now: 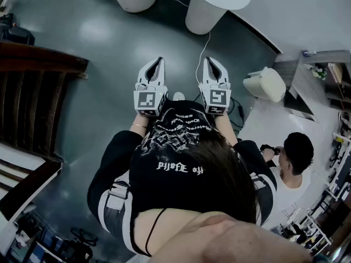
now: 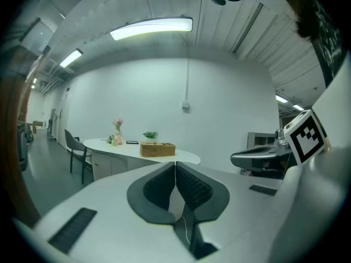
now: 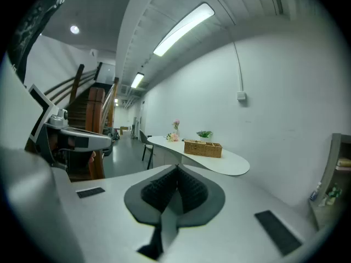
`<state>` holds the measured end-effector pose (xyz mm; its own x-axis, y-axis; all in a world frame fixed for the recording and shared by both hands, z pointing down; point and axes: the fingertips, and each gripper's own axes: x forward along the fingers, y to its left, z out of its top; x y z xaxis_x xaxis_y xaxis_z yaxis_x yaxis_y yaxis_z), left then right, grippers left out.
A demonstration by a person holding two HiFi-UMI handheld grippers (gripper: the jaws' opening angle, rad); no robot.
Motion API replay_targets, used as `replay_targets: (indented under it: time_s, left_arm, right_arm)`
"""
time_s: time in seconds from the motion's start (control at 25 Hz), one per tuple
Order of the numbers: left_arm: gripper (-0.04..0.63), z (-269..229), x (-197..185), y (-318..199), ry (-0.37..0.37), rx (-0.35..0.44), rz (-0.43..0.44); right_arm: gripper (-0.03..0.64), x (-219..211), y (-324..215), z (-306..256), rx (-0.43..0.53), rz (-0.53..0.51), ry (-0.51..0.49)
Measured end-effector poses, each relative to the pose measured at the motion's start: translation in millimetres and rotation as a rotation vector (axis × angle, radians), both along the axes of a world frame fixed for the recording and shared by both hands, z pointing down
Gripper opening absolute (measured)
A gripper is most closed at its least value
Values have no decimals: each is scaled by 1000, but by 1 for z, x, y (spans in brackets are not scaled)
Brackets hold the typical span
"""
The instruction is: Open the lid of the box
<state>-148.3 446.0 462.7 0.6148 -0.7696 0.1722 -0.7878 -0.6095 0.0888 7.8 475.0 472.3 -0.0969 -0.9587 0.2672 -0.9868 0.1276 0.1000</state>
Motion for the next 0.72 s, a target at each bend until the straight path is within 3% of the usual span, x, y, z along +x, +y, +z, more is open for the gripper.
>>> replay_targets:
  time_s: [0.24, 0.52, 0.72]
  left_arm:
    - [25, -4, 11, 7, 23, 6, 48]
    - [25, 6, 16, 16, 33, 2, 15]
    - [25, 8, 26, 17, 30, -3, 43]
  right_arm:
    - [26, 10, 7, -5, 37, 18, -36]
    - [26, 13, 15, 6, 39, -18, -24]
    - [26, 16, 13, 9, 34, -6, -43]
